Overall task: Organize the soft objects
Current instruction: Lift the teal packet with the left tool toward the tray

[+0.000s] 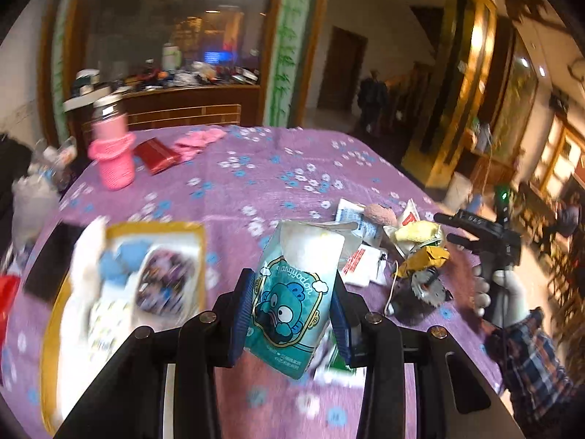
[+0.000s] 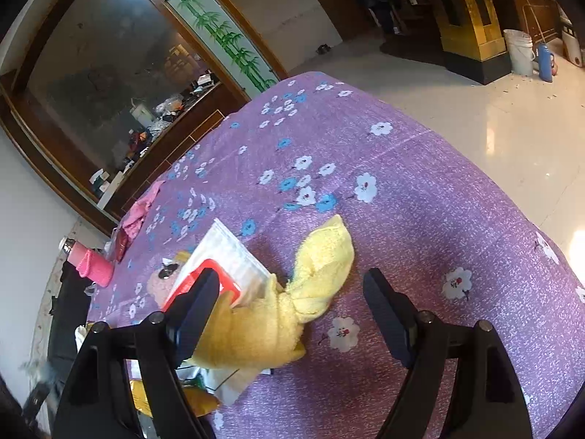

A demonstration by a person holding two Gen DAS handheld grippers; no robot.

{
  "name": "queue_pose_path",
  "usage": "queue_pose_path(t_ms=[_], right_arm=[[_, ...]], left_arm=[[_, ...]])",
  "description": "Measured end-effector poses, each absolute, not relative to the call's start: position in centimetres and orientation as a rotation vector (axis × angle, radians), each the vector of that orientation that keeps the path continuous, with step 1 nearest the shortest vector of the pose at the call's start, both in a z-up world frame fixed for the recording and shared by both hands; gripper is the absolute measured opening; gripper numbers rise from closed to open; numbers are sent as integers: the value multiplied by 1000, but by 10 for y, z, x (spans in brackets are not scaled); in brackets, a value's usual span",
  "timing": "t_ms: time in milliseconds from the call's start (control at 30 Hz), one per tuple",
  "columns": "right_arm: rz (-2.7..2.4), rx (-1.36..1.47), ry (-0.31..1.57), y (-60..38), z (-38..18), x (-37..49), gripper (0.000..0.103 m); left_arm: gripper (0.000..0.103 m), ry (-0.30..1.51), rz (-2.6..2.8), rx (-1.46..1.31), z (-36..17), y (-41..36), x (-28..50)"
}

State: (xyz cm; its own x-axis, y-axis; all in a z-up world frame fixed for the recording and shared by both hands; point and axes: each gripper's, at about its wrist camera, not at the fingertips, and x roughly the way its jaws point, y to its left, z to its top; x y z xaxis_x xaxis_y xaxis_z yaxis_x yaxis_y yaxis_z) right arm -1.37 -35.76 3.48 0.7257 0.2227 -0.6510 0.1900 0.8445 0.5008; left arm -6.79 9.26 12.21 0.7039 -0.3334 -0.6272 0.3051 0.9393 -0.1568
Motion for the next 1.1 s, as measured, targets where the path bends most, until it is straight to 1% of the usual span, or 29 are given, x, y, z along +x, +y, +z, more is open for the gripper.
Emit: queue_pose_path(t_ms=[200,400,533,600,700,867,967,1100], right_arm=[[-34,510,776,-346,41,-19,80],[102,443,668,-301,110,-64,80],[246,403,667,-250,139,-78,80],[320,357,682,-215,146,-76,82],[425,307,739,-162,144,-64,82],[524,276,885,-93,110,-51,82],[547,257,915,-79,97,-58,82],[535,208,915,-84,95,-71,82]], left_arm=[[41,658,-310,-203,120,150,-114],[41,626,-251,-248,124,186,-148],[41,610,-198,-250,129,205,-176],[41,598,-158,-254,134,215,-189],[41,569,-104,-267,143,233,-208],[41,527,-24,-291,152,256,-238],[41,528,-11,-302,152,261,-245],[41,518,-34,-306,152,256,-240]])
